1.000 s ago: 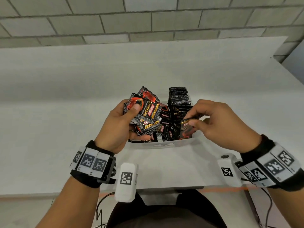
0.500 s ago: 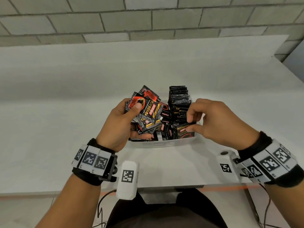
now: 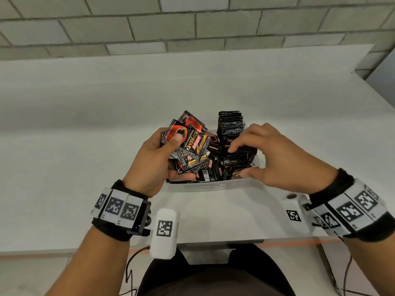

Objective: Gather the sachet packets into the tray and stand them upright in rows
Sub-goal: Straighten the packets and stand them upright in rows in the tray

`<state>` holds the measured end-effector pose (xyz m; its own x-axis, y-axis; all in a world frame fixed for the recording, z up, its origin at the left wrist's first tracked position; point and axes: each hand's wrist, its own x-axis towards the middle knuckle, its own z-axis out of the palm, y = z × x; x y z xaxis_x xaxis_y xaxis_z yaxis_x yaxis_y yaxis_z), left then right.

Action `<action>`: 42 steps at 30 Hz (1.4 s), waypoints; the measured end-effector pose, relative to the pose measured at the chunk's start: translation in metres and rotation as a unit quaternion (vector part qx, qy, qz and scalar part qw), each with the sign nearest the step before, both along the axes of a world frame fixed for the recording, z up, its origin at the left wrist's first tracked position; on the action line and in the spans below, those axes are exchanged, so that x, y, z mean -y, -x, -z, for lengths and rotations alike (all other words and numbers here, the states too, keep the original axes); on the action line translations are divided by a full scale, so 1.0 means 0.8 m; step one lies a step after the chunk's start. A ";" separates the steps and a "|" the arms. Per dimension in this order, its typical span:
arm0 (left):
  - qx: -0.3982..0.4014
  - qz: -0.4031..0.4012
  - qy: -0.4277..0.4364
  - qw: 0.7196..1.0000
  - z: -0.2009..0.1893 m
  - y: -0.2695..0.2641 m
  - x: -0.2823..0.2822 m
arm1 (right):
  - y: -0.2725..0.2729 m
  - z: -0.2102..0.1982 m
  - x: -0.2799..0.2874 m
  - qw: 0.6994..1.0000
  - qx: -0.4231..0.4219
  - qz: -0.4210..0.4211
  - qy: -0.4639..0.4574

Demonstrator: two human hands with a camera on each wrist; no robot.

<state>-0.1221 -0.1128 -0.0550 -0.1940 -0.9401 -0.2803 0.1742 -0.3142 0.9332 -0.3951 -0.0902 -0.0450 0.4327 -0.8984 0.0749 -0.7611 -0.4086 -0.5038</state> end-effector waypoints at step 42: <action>0.000 -0.012 0.002 1.000 -0.002 -0.010 0.002 | -0.013 -0.015 0.068 0.956 -0.249 -0.151 0.030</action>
<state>-0.1139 -0.1144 -0.0531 -0.1708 -0.9458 -0.2763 0.1811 -0.3058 0.9347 -0.3846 -0.1445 -0.0333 0.6667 -0.7279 -0.1601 -0.7437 -0.6638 -0.0794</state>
